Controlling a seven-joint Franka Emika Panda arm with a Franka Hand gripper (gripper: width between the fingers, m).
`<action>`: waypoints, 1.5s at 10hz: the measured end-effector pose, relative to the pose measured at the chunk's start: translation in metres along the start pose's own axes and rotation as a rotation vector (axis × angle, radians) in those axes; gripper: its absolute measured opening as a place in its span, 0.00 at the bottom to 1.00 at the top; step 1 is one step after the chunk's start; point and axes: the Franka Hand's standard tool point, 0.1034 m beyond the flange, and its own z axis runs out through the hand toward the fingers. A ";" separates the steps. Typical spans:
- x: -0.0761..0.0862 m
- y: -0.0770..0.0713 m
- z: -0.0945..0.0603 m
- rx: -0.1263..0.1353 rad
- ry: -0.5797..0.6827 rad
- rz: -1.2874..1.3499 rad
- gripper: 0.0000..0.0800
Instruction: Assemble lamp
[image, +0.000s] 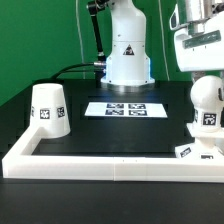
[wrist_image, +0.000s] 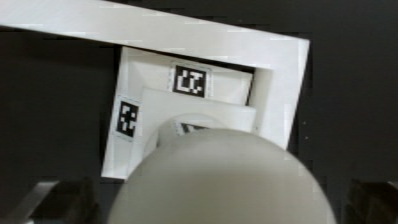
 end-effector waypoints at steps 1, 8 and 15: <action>-0.001 0.000 -0.004 -0.004 -0.009 -0.097 0.87; -0.013 0.012 -0.008 -0.058 -0.053 -0.204 0.87; 0.004 0.052 -0.005 -0.190 -0.059 -0.552 0.87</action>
Offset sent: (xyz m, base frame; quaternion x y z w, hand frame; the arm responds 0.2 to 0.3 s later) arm -0.0370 -0.0059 0.0160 -0.0308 0.0332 0.0201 0.9988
